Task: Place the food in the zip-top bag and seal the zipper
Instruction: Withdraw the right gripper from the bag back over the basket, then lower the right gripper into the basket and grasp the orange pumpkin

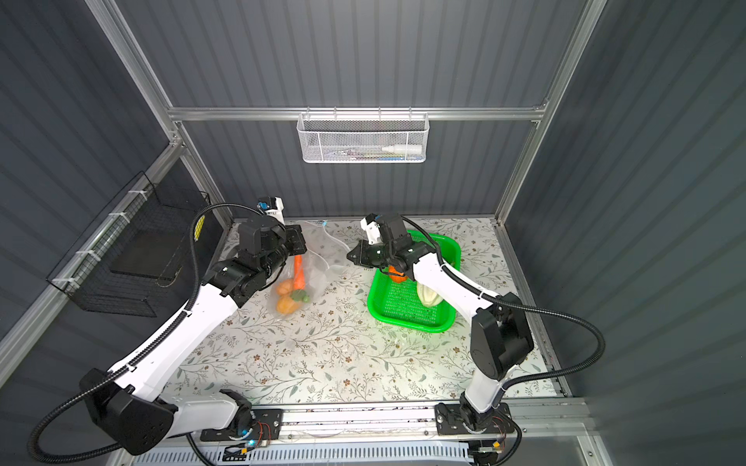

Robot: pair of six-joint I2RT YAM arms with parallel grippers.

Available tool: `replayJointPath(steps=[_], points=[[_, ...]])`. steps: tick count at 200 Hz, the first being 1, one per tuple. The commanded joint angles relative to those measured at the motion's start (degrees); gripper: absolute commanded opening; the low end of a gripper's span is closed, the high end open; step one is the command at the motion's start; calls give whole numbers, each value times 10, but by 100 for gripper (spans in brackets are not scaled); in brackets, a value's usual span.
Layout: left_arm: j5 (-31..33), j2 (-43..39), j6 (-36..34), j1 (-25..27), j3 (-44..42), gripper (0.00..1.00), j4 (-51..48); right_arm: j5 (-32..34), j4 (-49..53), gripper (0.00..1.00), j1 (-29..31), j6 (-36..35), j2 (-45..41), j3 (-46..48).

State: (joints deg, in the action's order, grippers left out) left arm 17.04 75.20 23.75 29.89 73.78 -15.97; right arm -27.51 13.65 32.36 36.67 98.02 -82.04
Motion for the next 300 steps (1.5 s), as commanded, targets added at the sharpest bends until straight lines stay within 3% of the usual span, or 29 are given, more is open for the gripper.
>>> replayJointPath(steps=[1,10,26,50,54,58,61,101,128,151,201,300], points=[[-38,3,30,-4,-15,0,9,7,-12,11,-6,-2,11,4],[-53,8,31,-4,-19,0,14,9,-4,20,-10,-7,11,4],[-76,19,29,-4,-15,0,13,33,16,47,-15,-23,-2,3],[-121,32,31,-4,-8,0,27,143,42,76,-21,-70,-45,9],[-128,34,32,-4,-6,0,30,158,45,82,-24,-78,-51,9],[-135,35,33,-4,-4,0,34,170,50,95,-27,-82,-56,10],[-141,37,33,-4,-3,0,37,177,52,98,-30,-84,-58,9],[-207,64,52,-4,-12,0,87,186,144,99,-97,-112,-44,-44],[-231,80,73,-4,-24,0,111,173,132,99,-131,-180,-42,-24],[-240,94,84,-4,-27,0,110,201,192,99,-145,-230,-7,-54],[-249,84,74,-3,-55,0,136,227,243,95,-143,-268,33,-62],[-283,56,85,-3,-73,0,153,285,274,81,-94,-268,131,-105]])
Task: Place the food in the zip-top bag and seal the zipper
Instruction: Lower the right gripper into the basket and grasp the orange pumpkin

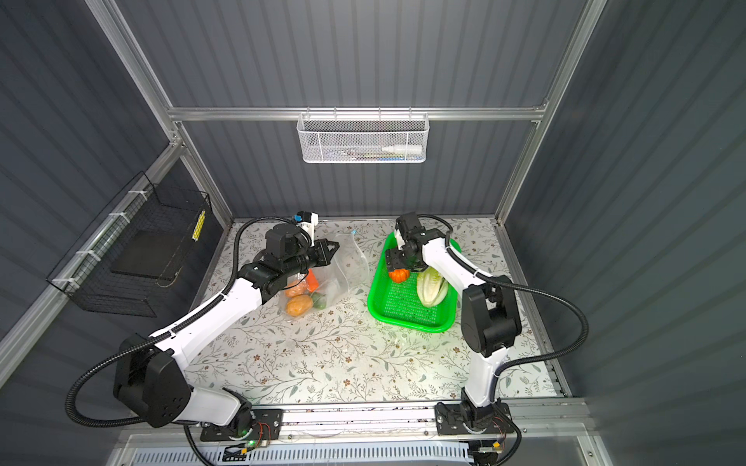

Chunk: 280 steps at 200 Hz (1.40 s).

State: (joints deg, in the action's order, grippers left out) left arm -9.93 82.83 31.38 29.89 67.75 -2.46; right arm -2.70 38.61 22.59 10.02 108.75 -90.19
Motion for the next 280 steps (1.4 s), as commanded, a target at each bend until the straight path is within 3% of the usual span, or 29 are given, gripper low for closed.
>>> replayJointPath(steps=[1,30,78,175,246,280], points=[[-13,-21,9,-3,-13,0,17,39,25,81,5,-1,24,-23],[-2,-25,13,-3,-16,0,13,69,28,81,7,5,52,-34],[9,-30,11,-3,-11,0,9,67,16,86,8,17,88,-45],[23,-46,11,-3,-15,0,-7,92,-6,86,9,32,119,-45],[25,-47,14,-3,-12,0,-11,86,-8,67,8,32,118,-45],[17,-34,11,-3,-2,0,-17,79,-6,62,6,40,79,-31]])
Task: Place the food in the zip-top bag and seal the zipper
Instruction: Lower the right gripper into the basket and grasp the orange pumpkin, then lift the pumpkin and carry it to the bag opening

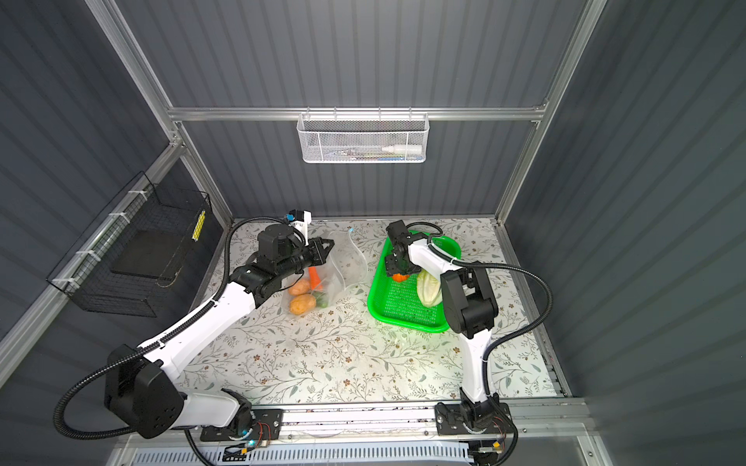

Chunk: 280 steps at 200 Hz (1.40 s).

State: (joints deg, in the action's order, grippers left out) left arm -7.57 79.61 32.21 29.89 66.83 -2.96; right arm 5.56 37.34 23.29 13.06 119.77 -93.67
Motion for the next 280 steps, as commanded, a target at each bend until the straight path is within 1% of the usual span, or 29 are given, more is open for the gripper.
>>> replayJointPath(steps=[1,31,69,88,120,129,134,155,159,177,193,223,250,280], points=[[-7,-1,2,-3,8,0,-12,-4,7,62,-1,10,-34,4],[-18,9,3,-3,14,0,-15,-9,4,61,-6,21,-110,42],[-31,14,6,-3,14,0,-12,-36,-10,61,-11,14,-212,92],[-33,14,9,-3,12,0,-11,-86,-29,61,-10,9,-260,108],[-38,15,13,-2,14,0,-8,-220,-103,62,-7,25,-320,131],[-41,15,13,-2,14,0,-7,-242,-118,61,-3,30,-324,128],[-41,17,14,-2,15,0,-7,-271,-126,61,0,30,-326,126],[-43,18,12,-1,19,0,-14,-308,-148,61,18,32,-321,116],[-43,17,11,-1,19,0,-16,-317,-168,60,21,33,-319,115],[-43,14,9,-1,18,0,-23,-361,-204,59,38,41,-311,118],[-45,9,9,-1,18,0,-27,-387,-230,58,53,43,-304,124],[-40,3,9,-1,16,0,-27,-411,-265,58,62,54,-301,142],[-41,0,8,-1,17,0,-25,-422,-265,58,62,59,-291,153],[-40,-7,7,-1,14,0,-22,-404,-266,57,62,63,-279,171]])
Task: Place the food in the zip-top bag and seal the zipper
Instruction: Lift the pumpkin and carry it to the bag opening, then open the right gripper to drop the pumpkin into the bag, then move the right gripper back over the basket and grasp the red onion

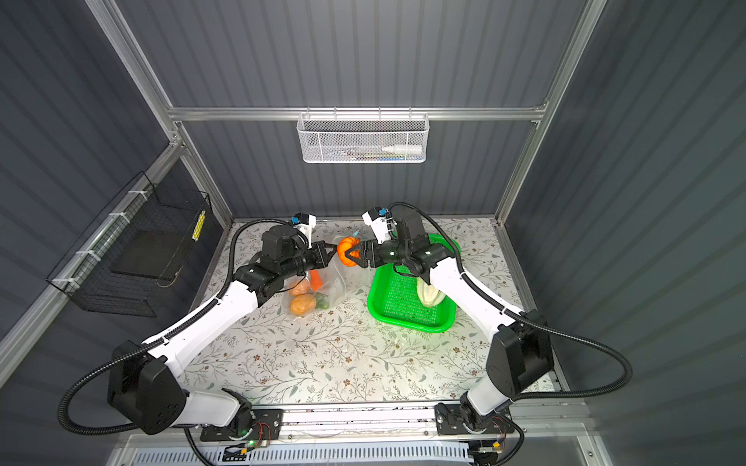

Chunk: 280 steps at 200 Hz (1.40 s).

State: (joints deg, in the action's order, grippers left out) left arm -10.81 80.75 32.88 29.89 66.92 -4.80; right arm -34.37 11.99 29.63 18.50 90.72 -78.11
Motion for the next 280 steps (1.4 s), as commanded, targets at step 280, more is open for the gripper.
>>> replayJointPath(steps=[280], points=[[12,-24,18,4,12,0,9,145,64,89,-5,-68,-5,-41]])
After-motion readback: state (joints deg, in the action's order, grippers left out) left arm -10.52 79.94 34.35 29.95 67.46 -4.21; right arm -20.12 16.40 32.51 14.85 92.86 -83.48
